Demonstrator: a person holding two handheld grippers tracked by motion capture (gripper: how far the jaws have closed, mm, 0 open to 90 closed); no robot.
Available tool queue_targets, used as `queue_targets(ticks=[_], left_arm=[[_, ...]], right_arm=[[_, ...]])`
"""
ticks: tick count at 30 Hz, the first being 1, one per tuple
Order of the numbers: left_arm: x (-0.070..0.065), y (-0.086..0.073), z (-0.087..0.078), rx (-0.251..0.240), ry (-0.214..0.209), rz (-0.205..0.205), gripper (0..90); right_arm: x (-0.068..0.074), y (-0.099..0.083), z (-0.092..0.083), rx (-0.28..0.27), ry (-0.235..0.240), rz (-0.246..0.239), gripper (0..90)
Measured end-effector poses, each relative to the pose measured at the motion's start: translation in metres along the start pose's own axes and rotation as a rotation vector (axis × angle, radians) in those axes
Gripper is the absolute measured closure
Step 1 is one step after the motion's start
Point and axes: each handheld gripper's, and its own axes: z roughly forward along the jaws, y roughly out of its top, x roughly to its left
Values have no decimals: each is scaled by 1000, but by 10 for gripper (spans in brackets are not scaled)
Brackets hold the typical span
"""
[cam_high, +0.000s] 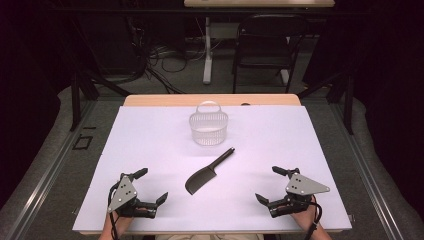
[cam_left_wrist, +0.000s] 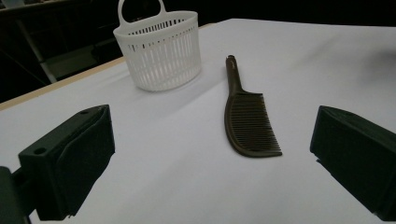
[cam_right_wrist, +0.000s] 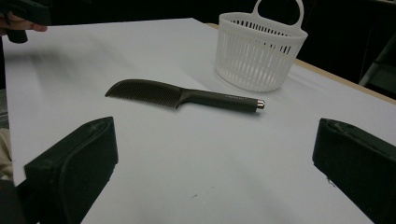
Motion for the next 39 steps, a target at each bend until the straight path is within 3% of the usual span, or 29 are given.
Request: queue_targets(ticks=[11,26,39], left_arm=[[2,0,2,-3,3,-11,0],[2,0,6,10,-2,7,0],[2,-1,8,16,-12,3,0]], right_arm=[[-1,2,8,33,-7,0,0],[-5,8,34,67,3,-2,0],[-20,14,61,103,4,28,0]])
